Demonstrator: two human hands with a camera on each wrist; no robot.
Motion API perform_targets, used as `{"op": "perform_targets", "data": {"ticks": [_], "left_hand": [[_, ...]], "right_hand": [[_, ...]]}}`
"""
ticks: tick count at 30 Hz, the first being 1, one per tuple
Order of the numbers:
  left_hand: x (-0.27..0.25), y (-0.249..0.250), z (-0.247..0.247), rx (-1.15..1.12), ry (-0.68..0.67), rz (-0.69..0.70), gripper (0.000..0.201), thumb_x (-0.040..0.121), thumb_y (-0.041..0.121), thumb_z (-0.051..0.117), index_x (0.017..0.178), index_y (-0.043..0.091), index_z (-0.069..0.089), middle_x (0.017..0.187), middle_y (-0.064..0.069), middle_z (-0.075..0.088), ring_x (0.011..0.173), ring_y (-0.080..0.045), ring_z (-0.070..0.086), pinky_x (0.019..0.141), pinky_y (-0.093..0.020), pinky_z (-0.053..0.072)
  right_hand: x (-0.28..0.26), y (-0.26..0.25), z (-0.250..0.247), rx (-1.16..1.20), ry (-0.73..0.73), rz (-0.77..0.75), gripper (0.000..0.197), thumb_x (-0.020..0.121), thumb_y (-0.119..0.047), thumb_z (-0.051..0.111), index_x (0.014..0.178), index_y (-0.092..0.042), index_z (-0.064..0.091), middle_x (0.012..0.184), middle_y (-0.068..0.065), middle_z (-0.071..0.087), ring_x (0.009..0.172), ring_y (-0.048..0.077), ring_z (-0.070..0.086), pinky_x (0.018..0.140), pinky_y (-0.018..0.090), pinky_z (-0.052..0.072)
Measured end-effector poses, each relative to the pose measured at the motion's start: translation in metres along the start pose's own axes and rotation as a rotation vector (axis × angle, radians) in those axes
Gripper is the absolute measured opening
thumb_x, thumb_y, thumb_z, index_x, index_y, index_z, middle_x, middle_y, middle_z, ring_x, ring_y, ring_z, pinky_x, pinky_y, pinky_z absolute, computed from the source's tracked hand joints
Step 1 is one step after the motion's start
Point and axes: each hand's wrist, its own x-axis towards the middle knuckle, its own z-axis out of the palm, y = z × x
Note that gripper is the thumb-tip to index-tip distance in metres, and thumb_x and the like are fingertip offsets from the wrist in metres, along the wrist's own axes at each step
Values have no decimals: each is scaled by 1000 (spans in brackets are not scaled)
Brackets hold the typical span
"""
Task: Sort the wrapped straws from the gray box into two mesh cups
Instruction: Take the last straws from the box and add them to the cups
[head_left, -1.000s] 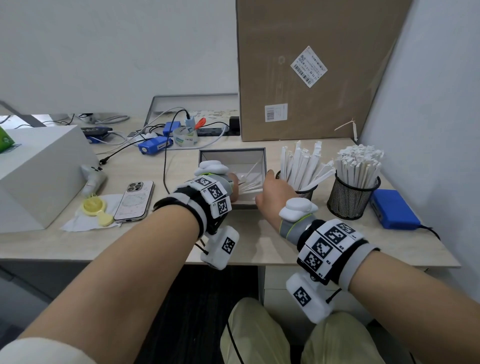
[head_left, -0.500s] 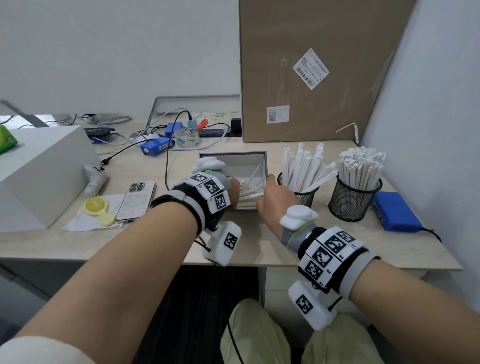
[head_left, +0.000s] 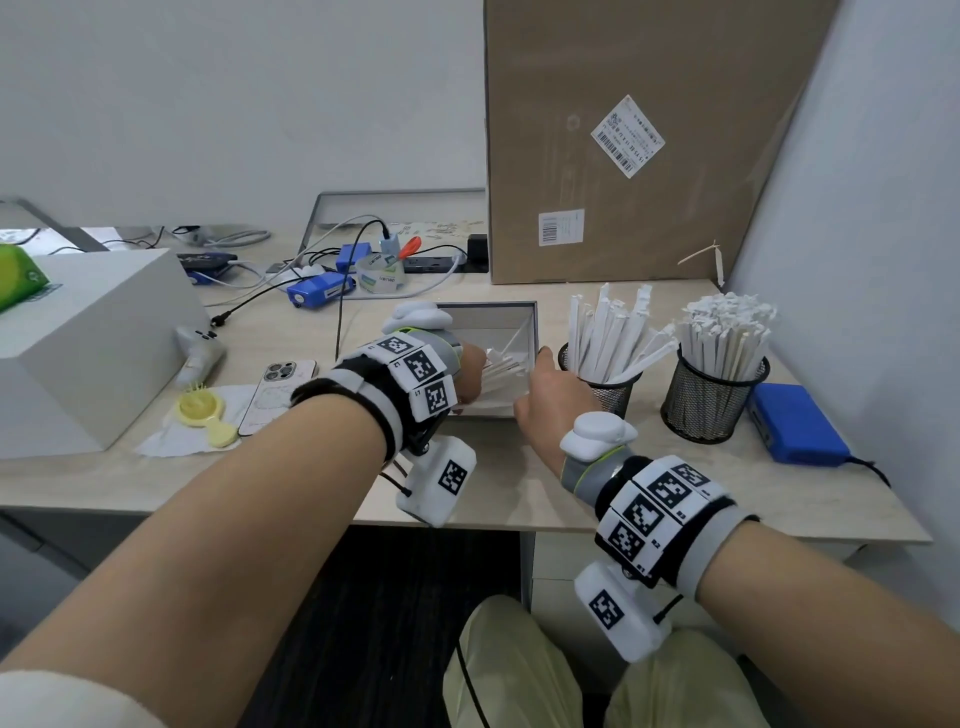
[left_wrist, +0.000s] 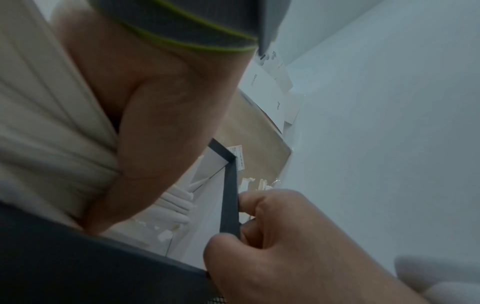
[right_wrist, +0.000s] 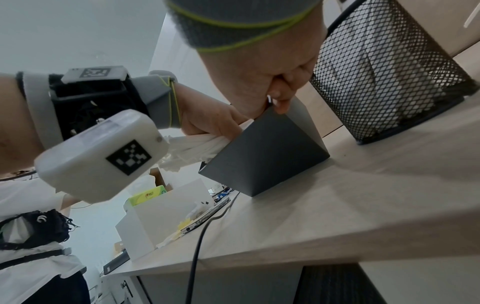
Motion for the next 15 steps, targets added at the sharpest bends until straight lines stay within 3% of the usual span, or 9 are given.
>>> {"op": "perform_targets", "data": {"ticks": [2,3,5,7,9,11,13,15], "left_hand": [[0,-3,3,-113,23,20,6,92,16,55,97,15,56,70,2,43,87,-18,47,73,-24,36],[-2,-4,5,-162,21,10,4,92,19,55,91,15,58,74,1,51,85,-18,49,73,-25,39],[-3,-10,5,-217,-28,7,18,90,32,60,93,14,60,92,-4,66,83,-20,56,80,-27,47],[-7,-14,0,-226,-49,-16,32,81,42,68,96,15,60,95,-4,69,88,-24,62,88,-32,51],[-10,-16,-2,-228,-37,-20,31,77,39,72,91,14,60,78,-1,63,86,-25,63,83,-32,52],[-13,-13,-5,-191,-20,-35,19,83,27,66,91,12,59,66,1,52,79,-23,56,74,-28,46],[-18,-11,-4,-150,18,-39,9,88,18,58,84,11,55,65,0,48,78,-22,52,70,-27,44],[-21,-13,-6,-196,37,-43,16,89,14,57,74,14,53,77,-3,55,77,-20,53,71,-27,47]], "right_hand": [[-1,0,1,8,7,4,50,91,-9,42,138,2,30,100,21,66,87,39,64,61,34,36],[-2,-1,1,13,6,6,50,91,-9,42,138,2,30,100,22,66,87,39,64,61,34,36],[-1,-1,-1,23,1,8,51,90,-8,42,139,2,29,100,22,66,87,38,64,61,34,36],[-2,-1,-2,29,-2,3,53,90,-8,43,139,3,28,100,23,66,88,38,64,61,34,35],[-2,-2,-1,32,-1,7,51,89,-8,43,137,3,30,101,23,65,89,38,64,61,33,33],[-1,-1,-2,44,-3,18,49,89,-7,43,136,3,32,101,23,65,88,38,63,61,33,32],[0,-2,-2,62,-8,18,49,89,-7,43,136,4,32,99,23,65,78,36,59,60,32,32],[1,-1,-4,83,-12,20,48,89,-7,43,135,5,33,98,23,64,70,31,48,59,32,31]]}}
